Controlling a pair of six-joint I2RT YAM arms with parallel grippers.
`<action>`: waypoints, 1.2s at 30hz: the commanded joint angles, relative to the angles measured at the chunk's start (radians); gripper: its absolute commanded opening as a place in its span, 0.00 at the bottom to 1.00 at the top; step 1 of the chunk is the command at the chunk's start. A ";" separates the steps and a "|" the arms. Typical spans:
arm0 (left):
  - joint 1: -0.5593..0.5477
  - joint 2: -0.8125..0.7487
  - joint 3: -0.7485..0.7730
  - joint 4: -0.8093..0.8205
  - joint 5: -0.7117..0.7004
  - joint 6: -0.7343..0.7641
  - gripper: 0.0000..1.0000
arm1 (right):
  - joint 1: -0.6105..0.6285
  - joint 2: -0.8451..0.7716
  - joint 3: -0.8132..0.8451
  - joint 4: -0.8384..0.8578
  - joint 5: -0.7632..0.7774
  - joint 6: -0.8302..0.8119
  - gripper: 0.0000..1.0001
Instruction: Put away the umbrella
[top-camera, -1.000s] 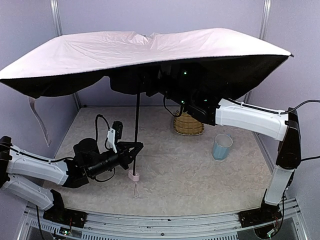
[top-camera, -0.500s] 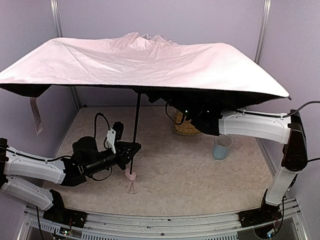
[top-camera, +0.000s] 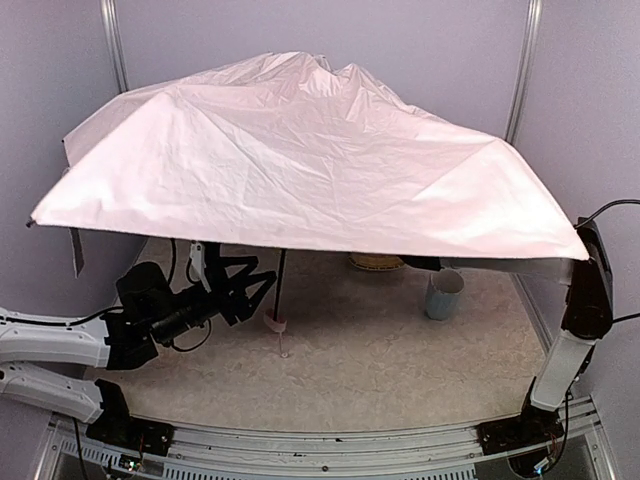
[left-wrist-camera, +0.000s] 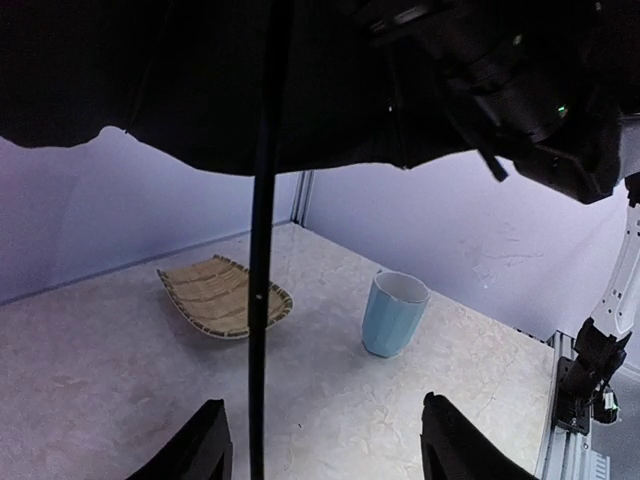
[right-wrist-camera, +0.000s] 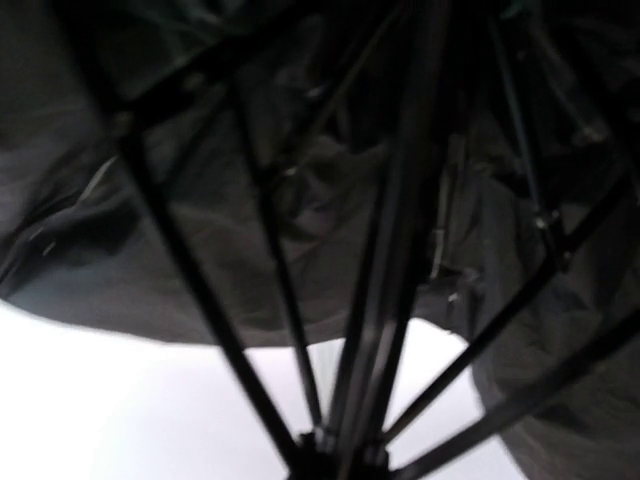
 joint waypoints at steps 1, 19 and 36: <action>0.004 -0.140 0.017 -0.111 0.041 0.041 0.64 | -0.059 -0.074 -0.016 0.093 0.063 -0.067 0.00; 0.249 -0.517 0.205 -0.561 -0.793 -0.313 0.59 | -0.215 -0.155 -0.043 -0.038 -0.090 -0.082 0.00; 0.527 -0.023 0.735 -0.550 0.395 -0.126 0.88 | -0.102 -0.022 -0.003 -0.115 -0.168 -0.122 0.00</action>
